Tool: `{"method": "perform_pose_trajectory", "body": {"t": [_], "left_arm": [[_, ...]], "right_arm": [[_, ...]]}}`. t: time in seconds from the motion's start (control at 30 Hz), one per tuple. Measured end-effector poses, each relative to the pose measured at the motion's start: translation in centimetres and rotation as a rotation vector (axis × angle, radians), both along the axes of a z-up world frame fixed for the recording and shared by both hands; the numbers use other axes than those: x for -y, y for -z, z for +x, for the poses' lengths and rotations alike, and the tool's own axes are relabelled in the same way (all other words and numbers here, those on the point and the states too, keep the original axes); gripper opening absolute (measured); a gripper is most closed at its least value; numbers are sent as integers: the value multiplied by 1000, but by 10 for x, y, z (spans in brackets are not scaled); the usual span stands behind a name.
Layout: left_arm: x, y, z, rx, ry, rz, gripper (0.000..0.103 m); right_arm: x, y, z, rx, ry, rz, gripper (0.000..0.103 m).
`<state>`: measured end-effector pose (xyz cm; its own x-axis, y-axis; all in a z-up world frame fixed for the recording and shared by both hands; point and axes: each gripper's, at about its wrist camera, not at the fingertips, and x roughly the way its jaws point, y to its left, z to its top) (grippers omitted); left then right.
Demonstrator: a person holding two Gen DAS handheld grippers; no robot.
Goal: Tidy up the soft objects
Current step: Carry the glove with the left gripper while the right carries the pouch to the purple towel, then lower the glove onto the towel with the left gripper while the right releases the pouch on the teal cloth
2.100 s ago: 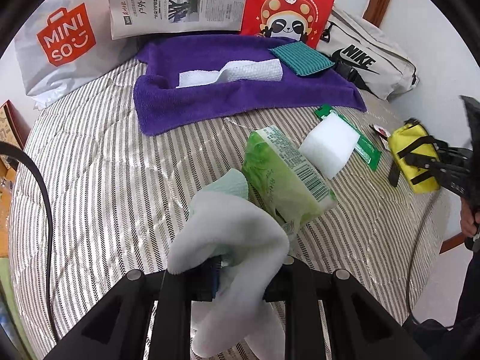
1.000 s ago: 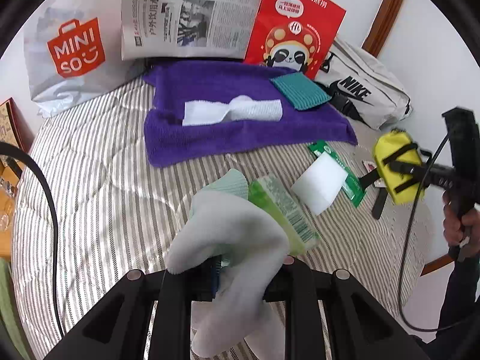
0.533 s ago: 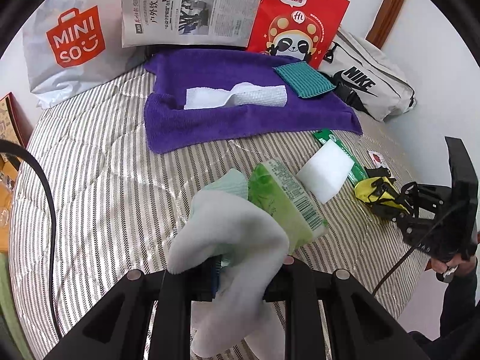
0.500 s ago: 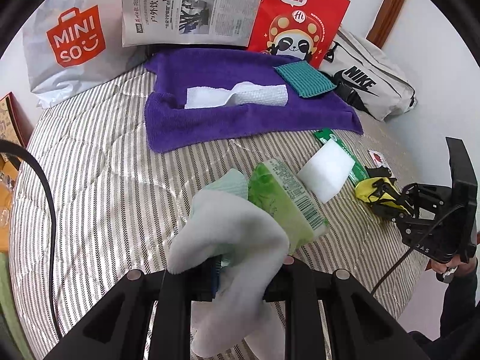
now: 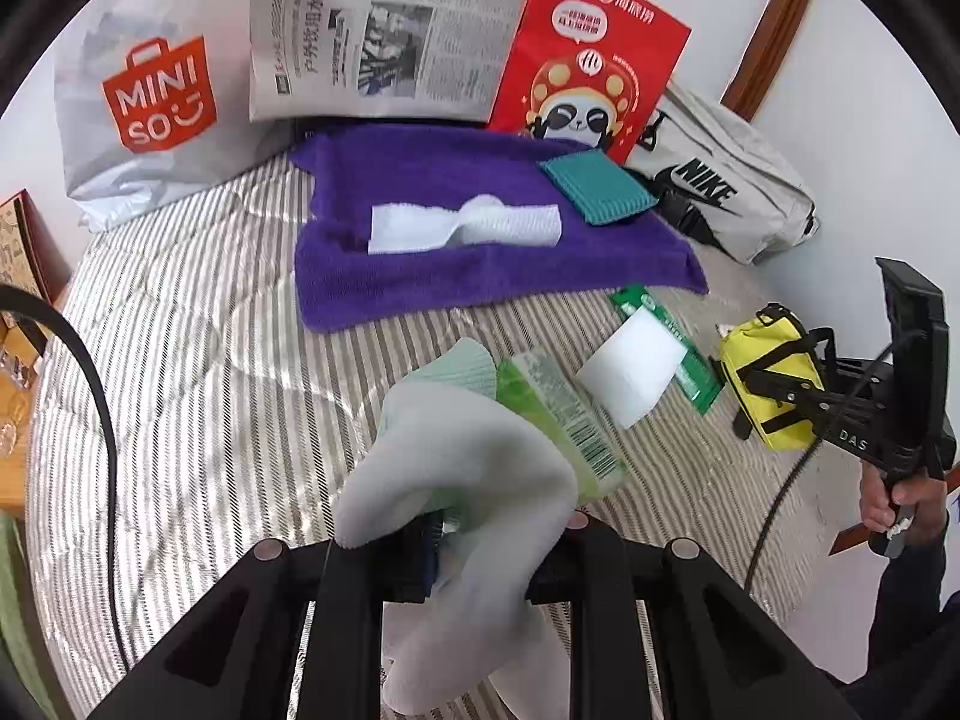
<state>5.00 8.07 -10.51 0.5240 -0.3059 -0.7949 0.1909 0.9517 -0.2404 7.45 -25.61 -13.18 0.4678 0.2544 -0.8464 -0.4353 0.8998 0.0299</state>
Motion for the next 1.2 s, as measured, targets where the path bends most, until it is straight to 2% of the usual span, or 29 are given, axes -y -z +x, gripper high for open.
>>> {"method": "perform_pose_trajectory", "body": {"t": [0.3, 0.63, 0.77, 0.93, 1.2], "left_arm": [[-10, -38, 14, 60, -16, 2, 19], [-6, -62, 72, 109, -1, 0, 19], [-7, -61, 101, 118, -12, 16, 19], [-11, -54, 143, 105, -15, -16, 19], [-6, -38, 200, 78, 12, -61, 19]], "right_arm": [[-3, -28, 30, 13, 15, 46, 7], [-23, -56, 92, 50, 15, 88, 7], [-33, -53, 124, 43, 19, 86, 7], [-45, -39, 164, -6, 18, 90, 7], [-58, -11, 205, -83, 40, 93, 7]]}}
